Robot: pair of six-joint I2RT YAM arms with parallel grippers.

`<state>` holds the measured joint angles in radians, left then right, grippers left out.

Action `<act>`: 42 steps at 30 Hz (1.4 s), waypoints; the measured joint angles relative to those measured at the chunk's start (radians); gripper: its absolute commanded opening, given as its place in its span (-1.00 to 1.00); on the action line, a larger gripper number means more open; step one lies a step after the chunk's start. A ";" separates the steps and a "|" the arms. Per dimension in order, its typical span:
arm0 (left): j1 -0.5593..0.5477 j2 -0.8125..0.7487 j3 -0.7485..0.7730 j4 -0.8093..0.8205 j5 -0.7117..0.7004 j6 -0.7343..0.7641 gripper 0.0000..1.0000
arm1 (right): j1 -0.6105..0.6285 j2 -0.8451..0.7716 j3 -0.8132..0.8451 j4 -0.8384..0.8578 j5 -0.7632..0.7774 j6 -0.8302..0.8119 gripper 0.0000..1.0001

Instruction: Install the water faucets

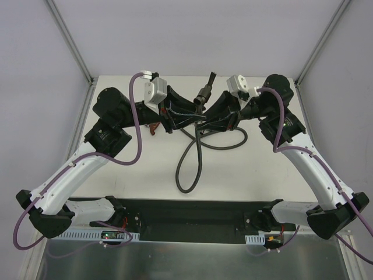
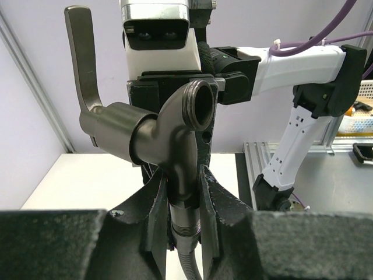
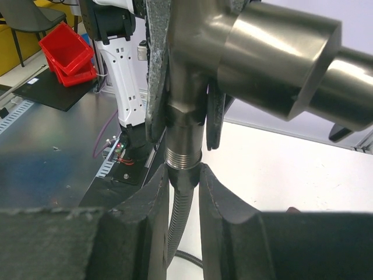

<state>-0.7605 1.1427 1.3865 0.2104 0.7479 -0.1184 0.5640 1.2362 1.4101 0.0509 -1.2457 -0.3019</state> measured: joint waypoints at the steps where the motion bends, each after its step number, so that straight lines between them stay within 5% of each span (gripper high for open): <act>1: 0.000 0.001 0.003 -0.009 0.000 0.007 -1.00 | 0.000 0.000 0.000 -0.003 0.000 -0.002 -0.97; 17: -0.020 0.032 0.052 -0.110 -0.047 0.166 -1.00 | -0.014 0.000 -0.001 -0.040 0.031 -0.014 -0.97; 42: -0.034 -0.030 -0.114 0.088 -0.192 0.051 -1.00 | 0.003 -0.048 -0.057 -0.056 0.158 -0.019 -0.97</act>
<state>-0.7940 1.1130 1.2728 0.2981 0.5560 -0.0669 0.5671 1.1881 1.3533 -0.0051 -1.0874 -0.3206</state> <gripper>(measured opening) 0.186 0.232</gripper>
